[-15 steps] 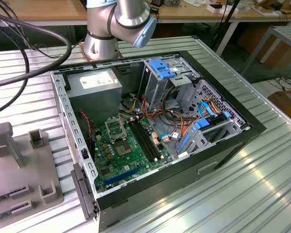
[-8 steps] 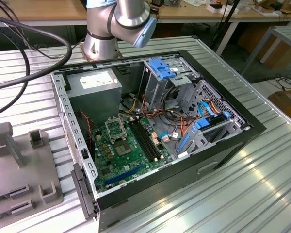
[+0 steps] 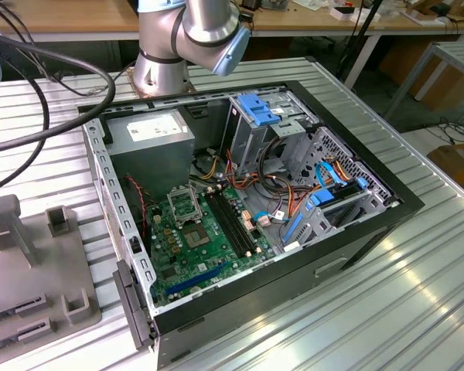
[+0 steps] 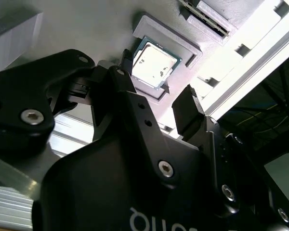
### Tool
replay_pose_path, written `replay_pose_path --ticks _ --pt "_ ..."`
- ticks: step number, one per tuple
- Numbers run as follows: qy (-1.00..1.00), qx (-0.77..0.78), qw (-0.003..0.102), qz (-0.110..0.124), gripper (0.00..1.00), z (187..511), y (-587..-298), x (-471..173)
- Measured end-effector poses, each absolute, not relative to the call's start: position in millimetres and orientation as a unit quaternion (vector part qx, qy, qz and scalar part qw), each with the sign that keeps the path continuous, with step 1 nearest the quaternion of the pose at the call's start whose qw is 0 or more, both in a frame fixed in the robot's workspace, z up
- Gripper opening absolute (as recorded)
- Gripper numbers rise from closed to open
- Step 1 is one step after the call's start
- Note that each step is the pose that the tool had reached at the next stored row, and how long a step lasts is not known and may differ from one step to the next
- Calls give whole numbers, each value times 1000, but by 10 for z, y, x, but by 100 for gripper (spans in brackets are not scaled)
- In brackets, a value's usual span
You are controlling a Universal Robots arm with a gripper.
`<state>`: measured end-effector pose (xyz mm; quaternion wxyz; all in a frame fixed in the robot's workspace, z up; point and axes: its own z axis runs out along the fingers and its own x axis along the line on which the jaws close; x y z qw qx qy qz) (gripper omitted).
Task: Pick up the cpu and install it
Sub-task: 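Pick up the cpu and move it towards the insertion slot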
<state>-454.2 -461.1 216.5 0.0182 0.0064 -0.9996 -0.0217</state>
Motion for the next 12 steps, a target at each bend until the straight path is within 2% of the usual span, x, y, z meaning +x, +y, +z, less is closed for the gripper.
replay_pose_path --ticks 12 --pt "-999 17 18 -22 60 2061 -4612 -4541"
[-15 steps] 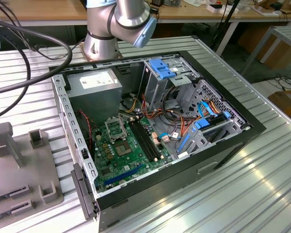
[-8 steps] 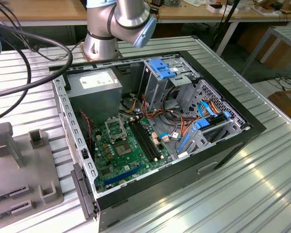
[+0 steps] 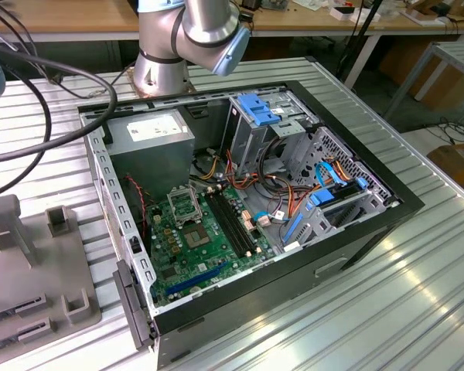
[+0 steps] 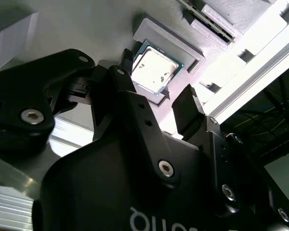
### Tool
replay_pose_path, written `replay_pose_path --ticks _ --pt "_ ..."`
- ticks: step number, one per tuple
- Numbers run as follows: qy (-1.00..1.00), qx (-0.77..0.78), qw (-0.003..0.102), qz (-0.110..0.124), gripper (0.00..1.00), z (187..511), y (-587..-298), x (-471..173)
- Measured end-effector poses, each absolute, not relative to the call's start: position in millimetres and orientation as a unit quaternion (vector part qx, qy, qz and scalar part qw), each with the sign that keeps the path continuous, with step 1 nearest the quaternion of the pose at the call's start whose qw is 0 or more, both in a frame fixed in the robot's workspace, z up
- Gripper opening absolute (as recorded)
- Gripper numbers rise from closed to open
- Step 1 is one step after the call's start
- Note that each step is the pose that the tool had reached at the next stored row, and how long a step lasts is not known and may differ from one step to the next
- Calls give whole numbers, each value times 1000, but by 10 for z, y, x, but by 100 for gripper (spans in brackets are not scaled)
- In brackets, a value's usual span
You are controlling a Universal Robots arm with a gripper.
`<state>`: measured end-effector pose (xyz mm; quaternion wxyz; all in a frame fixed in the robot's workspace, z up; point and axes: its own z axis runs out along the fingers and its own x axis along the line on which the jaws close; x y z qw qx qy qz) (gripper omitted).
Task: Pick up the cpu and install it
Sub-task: 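Pick up the cpu and move it towards the insertion slot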
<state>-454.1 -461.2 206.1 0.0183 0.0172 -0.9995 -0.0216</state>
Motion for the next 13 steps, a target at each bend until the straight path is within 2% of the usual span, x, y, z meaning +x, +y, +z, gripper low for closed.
replay_pose_path --ticks 13 --pt "-999 17 18 -21 60 1994 -4613 -4541"
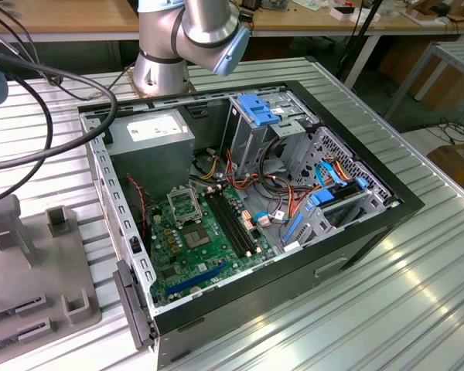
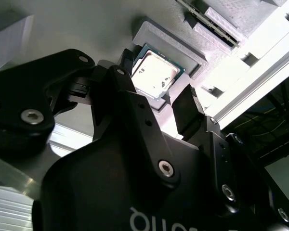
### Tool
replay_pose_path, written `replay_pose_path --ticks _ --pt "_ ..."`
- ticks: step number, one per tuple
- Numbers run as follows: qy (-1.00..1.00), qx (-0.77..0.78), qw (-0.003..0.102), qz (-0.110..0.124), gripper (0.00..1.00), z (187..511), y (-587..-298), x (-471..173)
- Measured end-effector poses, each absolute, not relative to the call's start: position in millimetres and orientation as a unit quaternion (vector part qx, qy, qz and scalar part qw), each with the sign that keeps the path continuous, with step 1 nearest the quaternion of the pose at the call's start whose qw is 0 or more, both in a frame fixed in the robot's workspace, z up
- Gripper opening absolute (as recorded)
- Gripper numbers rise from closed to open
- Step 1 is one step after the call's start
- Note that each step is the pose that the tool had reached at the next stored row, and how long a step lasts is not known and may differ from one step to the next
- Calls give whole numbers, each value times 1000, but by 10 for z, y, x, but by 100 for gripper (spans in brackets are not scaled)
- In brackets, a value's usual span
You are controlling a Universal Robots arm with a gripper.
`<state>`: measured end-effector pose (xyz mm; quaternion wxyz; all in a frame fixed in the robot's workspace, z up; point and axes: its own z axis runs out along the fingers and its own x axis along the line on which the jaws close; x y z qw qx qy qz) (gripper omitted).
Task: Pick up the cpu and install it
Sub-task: 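Pick up the cpu and move it towards the insertion slot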
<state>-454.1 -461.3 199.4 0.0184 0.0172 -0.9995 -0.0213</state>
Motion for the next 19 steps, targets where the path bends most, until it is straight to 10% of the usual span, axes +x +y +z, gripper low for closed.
replay_pose_path --ticks 19 --pt "-1000 14 18 -20 67 1945 -4594 -4540"
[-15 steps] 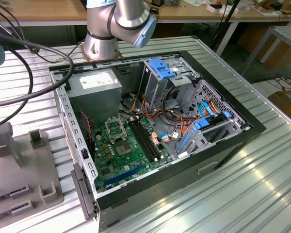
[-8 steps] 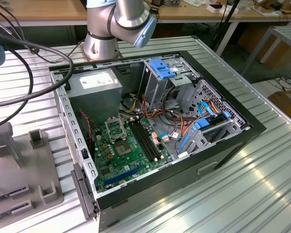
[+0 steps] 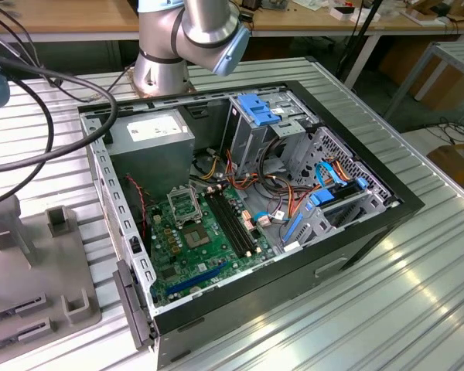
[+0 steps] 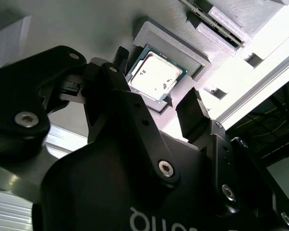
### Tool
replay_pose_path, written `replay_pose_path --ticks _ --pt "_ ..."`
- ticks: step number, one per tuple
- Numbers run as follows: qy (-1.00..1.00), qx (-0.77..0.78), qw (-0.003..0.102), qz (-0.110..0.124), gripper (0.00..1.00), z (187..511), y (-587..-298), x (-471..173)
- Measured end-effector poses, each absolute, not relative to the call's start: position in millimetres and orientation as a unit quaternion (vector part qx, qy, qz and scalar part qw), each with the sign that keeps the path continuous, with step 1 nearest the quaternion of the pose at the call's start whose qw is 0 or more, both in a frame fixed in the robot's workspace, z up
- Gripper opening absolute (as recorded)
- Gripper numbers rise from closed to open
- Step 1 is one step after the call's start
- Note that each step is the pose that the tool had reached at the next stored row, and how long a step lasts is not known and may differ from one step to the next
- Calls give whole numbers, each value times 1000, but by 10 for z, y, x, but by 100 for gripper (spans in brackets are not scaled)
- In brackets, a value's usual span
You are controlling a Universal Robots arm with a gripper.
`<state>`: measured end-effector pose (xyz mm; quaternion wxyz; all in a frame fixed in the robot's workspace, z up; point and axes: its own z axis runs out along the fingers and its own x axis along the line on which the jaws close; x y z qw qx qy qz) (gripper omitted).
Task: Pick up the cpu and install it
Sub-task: 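Pick up the cpu and move it towards the insertion slot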
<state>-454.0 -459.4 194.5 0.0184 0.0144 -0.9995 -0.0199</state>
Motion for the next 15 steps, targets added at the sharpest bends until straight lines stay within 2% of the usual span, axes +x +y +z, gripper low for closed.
replay_pose_path --ticks 15 --pt "-1000 14 19 -9 67 1918 -4585 -4539"
